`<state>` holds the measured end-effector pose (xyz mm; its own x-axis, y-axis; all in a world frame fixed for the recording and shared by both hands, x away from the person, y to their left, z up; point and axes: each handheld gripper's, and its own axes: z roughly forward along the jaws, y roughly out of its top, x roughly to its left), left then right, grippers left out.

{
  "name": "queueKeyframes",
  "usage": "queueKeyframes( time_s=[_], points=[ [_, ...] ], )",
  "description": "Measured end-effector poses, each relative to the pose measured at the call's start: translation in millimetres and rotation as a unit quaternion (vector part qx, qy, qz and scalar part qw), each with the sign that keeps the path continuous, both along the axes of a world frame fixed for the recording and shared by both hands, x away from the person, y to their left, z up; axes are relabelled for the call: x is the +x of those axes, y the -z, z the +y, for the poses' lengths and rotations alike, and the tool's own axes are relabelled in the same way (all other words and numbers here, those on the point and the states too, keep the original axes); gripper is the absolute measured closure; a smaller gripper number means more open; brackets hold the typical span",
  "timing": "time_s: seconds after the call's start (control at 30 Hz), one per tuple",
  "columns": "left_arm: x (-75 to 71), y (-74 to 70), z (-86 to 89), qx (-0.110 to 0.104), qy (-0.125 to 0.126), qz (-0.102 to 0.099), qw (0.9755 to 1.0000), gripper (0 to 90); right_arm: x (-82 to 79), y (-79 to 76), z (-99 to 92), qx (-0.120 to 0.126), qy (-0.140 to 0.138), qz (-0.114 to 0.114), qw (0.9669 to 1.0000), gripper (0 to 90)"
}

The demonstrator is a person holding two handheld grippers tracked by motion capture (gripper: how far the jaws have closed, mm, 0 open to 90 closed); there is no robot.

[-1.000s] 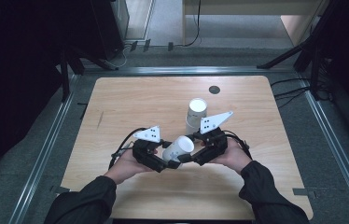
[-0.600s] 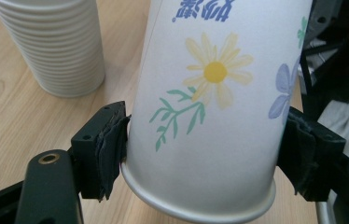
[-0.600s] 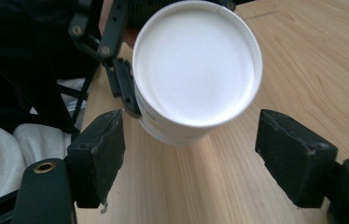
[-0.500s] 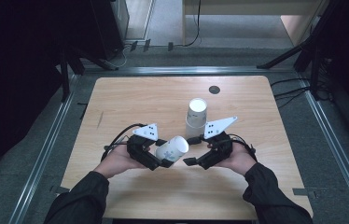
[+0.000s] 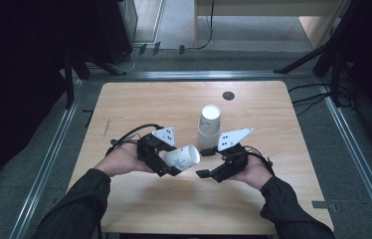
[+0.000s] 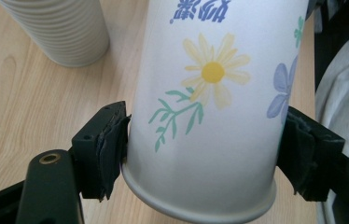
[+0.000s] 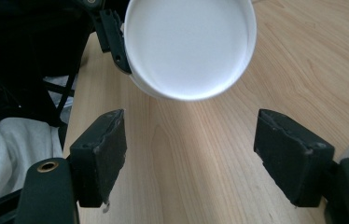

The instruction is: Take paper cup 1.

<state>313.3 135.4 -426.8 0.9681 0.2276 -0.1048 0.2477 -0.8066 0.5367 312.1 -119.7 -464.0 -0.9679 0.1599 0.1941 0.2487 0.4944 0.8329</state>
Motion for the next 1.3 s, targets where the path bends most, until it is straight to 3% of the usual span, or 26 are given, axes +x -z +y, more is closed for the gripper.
queueKeyframes(
  time_s=[0.27,0.57,0.93,1.3],
  points=[
    [-0.3,2.3,-11.7,0.061,0.019,-0.005,0.998,28.1,0.4,0.9,7.4,0.009,-0.002,-0.002,1.0,25.7],
    [-0.1,-1.8,-15.5,0.066,0.038,-0.003,0.9971,28.1,1.0,0.1,13.7,0.02,-0.004,0.001,0.9998,25.6],
    [-2.3,2.4,-27.3,0.102,0.072,-0.007,0.9922,28.3,0.2,0.5,26.4,0.016,-0.02,-0.001,0.9997,25.7],
    [-1.4,2.2,-29.1,0.104,0.074,-0.006,0.9918,28.2,-0.8,2.1,29.7,0.007,-0.03,-0.007,0.9995,33.3]
  ],
)
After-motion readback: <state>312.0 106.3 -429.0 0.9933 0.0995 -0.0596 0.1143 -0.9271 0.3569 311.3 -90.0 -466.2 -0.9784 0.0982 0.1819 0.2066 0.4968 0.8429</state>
